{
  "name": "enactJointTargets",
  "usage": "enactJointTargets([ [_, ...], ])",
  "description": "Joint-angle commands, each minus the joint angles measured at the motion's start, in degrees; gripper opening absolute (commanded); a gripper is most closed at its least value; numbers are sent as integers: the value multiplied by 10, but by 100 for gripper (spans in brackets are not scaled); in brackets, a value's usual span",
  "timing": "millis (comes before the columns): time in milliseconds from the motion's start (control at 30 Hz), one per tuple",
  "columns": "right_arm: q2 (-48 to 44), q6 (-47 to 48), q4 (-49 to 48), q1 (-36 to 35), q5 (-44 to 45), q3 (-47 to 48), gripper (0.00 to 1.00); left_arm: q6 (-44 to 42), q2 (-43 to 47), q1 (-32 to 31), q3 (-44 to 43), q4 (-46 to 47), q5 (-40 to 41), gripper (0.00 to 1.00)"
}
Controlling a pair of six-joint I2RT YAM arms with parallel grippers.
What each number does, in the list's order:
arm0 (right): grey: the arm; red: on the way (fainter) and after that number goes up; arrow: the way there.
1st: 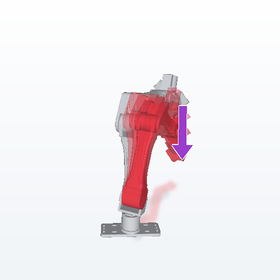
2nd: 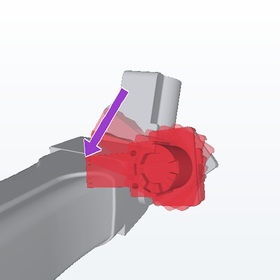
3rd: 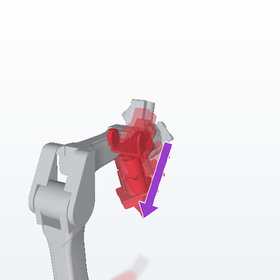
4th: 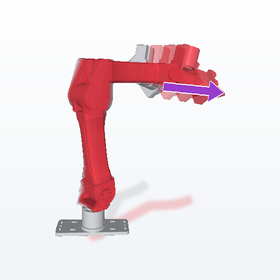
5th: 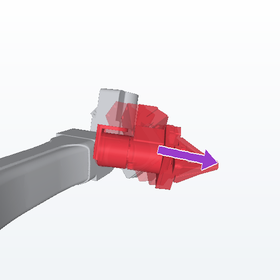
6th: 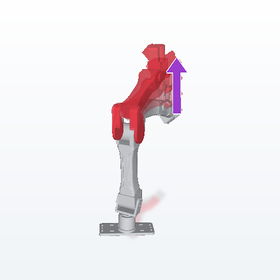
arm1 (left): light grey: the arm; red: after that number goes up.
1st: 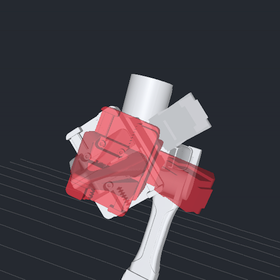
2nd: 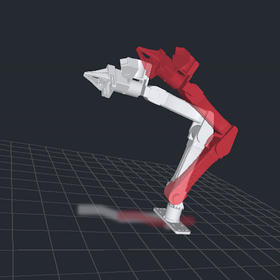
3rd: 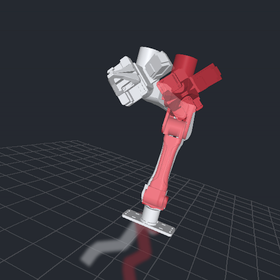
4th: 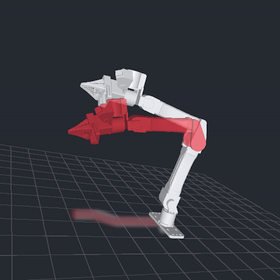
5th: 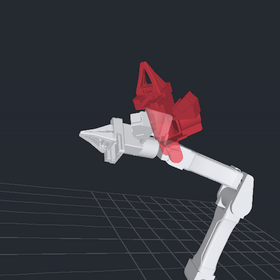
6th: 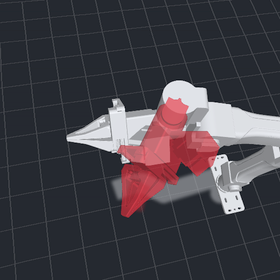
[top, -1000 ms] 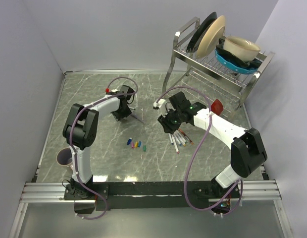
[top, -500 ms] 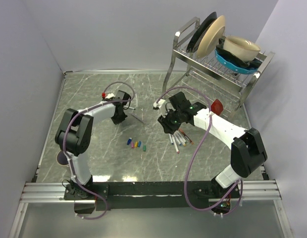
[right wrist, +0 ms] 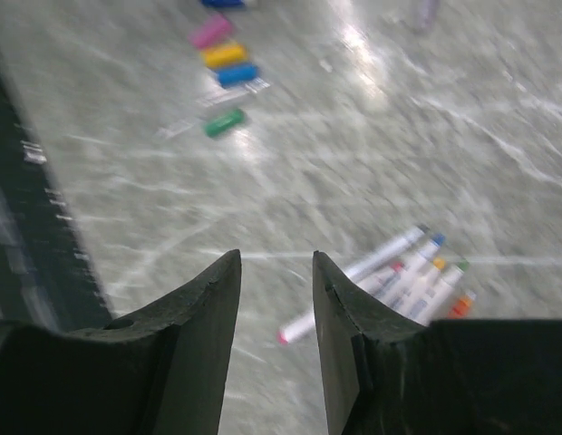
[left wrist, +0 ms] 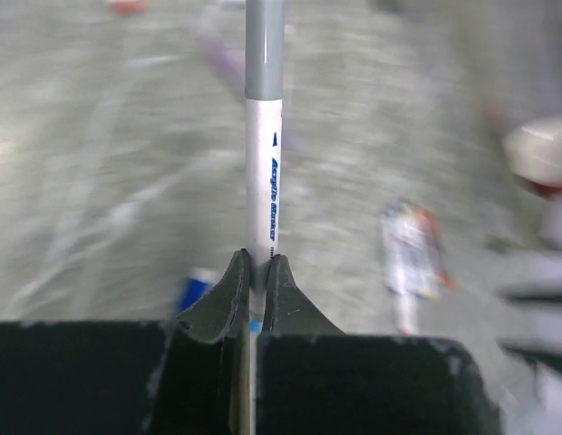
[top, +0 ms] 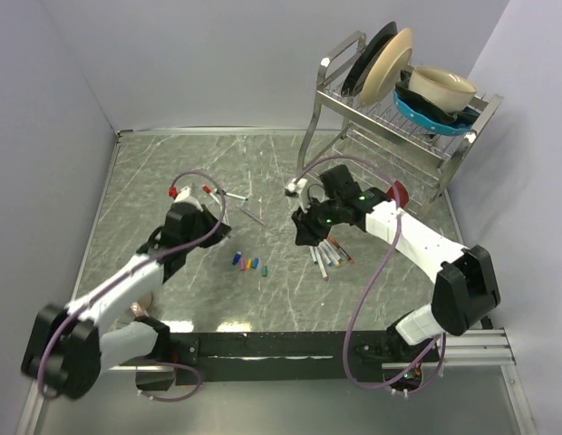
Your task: Open the pen caps
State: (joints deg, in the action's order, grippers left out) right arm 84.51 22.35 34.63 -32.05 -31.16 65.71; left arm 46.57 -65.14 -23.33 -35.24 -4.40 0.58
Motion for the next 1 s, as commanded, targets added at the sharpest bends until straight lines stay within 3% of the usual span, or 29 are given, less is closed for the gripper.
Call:
enactJointTargets([
  [0,-49,-86,-71,54,-199,-27,48,10,93,-7,94,250,-165,1],
  [167,-94,-254,-296,87,-322,-134,63,63,128,-69,177,427,-159,1],
  [367,-109,-469,-567,98,-371,-234,90,76,83,-152,175,503,-114,1],
  [400,-109,-499,-586,98,-372,-241,100,76,77,-159,171,512,-111,1],
  [633,-102,-566,-677,107,-371,-268,100,77,10,-199,139,543,-100,1],
  [833,-88,-531,-614,110,-378,-243,100,84,-35,-223,123,570,-98,1],
  [967,-85,-571,-668,111,-371,-261,94,86,-59,-248,110,583,-92,1],
])
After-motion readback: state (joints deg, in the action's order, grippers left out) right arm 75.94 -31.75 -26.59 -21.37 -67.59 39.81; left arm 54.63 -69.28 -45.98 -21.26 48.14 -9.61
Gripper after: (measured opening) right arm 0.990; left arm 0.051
